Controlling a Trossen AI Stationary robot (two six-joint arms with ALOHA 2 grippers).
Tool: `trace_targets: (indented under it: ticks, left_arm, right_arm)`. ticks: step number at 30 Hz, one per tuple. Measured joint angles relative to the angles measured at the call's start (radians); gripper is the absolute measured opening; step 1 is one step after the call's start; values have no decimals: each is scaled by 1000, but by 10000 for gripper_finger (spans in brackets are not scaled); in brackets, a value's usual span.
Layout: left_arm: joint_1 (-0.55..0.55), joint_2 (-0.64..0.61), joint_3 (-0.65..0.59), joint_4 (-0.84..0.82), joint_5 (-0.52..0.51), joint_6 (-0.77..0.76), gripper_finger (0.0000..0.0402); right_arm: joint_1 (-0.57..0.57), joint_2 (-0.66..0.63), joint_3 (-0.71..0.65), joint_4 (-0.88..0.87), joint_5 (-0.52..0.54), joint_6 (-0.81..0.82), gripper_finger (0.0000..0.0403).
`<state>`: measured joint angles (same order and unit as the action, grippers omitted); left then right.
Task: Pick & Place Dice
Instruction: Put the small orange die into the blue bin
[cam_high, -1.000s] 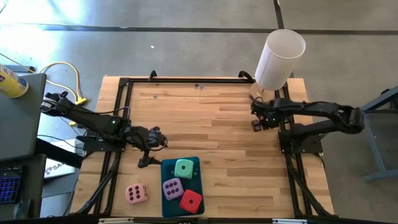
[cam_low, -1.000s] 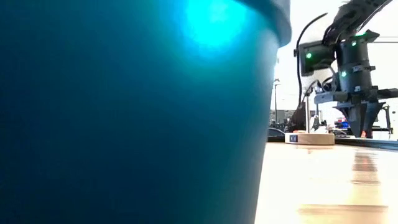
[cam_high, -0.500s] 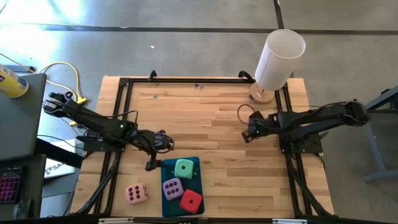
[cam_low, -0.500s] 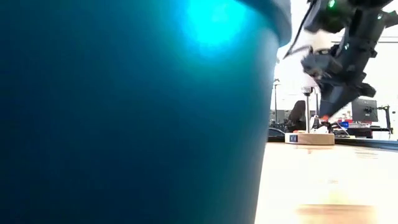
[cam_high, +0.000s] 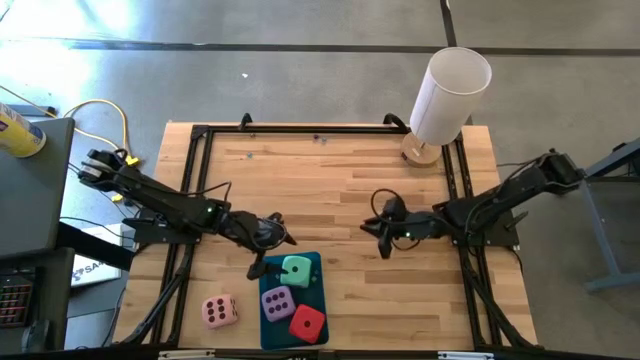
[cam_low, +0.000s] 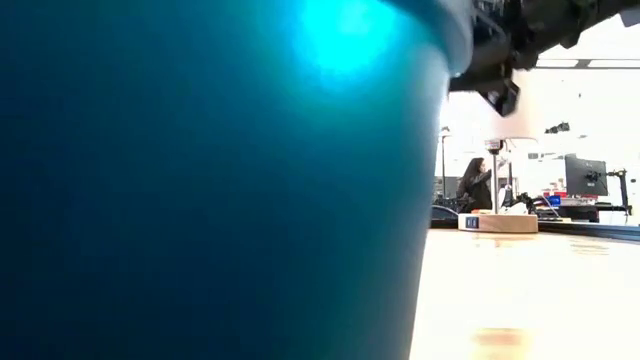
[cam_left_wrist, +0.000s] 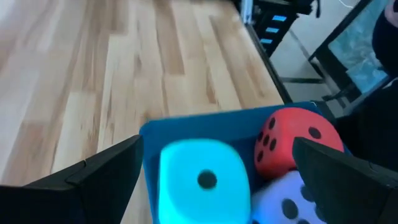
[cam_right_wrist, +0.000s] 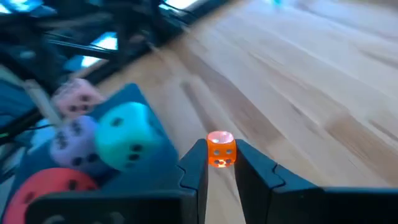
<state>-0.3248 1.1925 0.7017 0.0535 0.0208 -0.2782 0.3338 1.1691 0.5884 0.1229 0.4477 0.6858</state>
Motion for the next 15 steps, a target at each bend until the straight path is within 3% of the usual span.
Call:
trace_targets:
  ticks: [6, 15]
  left_arm:
    - [-15, 39, 0, 140, -20, 197, 400]
    - [-115, 51, 0, 241, -311, 503, 400]
  right_arm:
    - [68, 111, 0, 259, -2, -193, 55]
    - [116, 292, 0, 582, -56, -298, 55]
